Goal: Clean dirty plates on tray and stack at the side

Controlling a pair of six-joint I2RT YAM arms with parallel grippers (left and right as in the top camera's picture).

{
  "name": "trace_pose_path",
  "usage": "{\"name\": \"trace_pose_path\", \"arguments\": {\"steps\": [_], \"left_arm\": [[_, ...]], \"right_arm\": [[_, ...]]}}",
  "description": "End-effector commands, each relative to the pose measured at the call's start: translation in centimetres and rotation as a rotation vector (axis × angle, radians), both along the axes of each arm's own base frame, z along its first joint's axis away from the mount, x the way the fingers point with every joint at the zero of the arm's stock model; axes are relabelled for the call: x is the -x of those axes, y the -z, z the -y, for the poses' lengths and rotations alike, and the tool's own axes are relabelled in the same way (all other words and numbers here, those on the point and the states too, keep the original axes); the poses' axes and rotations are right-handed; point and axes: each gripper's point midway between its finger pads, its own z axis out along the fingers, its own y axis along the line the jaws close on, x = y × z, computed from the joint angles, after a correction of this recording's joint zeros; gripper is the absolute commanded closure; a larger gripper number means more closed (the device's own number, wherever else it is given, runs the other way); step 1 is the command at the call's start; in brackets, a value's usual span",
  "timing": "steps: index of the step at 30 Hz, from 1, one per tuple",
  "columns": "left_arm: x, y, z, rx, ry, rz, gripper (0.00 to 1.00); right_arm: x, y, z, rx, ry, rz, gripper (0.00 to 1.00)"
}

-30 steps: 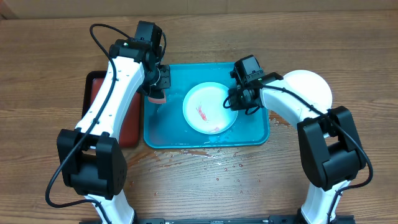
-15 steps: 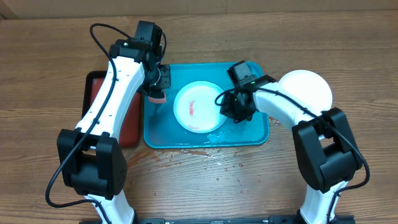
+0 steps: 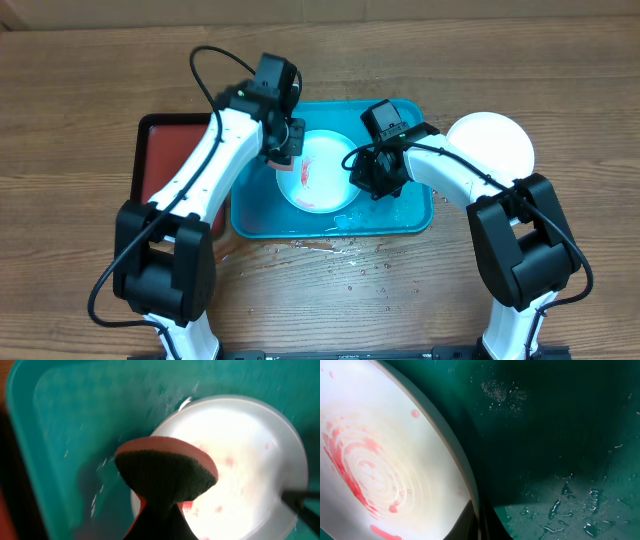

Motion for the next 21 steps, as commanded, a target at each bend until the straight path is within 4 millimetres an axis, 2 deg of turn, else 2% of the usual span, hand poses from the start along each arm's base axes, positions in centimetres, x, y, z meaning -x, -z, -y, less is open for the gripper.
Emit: {"name": "trace_pose_path", "arguments": {"steps": [1,4,8,12,15,21], "left_arm": [[1.1,2.4,1.3,0.028,0.094,-0.009,0.96],[1.4,2.7,1.6,0.049,0.108,-0.017,0.96],[1.7,1.5,1.5,0.040,0.107,-0.043,0.96],[2.9,1.5,1.0,0.018,0.112,-0.099,0.96],[3.1,1.6,0.2,-0.020,0.100,-0.108,0.96],[2.4,1.7,-1.6,-0.126,0.070,-0.071,0.96]], "right_arm": [[1.2,1.5,0.6,0.037,0.003,-0.040,0.96],[1.3,1.4,0.4,0.037,-0.008,-0.036,0.96],[1.3,1.4,-0.1,0.033,-0.021,-0.027,0.96],[1.5,1.4,-0.5,0.023,-0.048,-0.025,0.96],[2.0,1.3,-1.2,0.023,-0.071,-0.021,0.96],[2.8,1.2,-3.2,0.010,-0.121,-0.007,0.96]]}}
